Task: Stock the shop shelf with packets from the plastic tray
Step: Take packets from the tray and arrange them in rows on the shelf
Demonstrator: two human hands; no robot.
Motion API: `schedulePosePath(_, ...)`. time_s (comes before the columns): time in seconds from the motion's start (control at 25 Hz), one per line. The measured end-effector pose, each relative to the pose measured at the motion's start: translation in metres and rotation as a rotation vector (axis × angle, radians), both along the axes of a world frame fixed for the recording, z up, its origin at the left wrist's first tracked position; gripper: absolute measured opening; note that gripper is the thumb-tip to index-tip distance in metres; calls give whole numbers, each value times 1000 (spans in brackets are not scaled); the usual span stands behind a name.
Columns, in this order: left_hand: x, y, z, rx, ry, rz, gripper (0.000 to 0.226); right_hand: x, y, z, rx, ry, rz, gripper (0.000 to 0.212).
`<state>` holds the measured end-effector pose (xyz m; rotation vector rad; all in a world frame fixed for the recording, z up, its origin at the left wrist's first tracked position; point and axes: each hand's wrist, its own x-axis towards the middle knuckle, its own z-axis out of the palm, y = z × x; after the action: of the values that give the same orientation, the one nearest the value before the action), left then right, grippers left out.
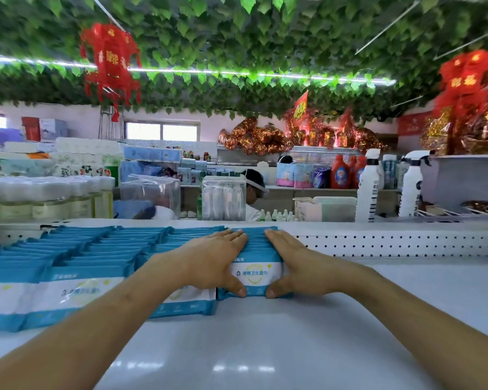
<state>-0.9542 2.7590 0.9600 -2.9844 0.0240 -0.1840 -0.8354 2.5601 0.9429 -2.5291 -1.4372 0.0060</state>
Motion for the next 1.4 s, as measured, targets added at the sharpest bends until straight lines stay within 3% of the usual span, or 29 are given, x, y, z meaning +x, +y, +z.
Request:
schedulePosePath(0.52,-4,5,-5,-1,-79,-87,118,-9,-9,8,-33,-30,-3,126)
schedulePosePath(1.08,-2,8,-4,8,-41,-50,116,-4,0,5,-50,-65,-27,123)
schedulePosePath(1.4,-49,18,23,-118,-93,-10,101,-29,-3,26,13,-128,40,129)
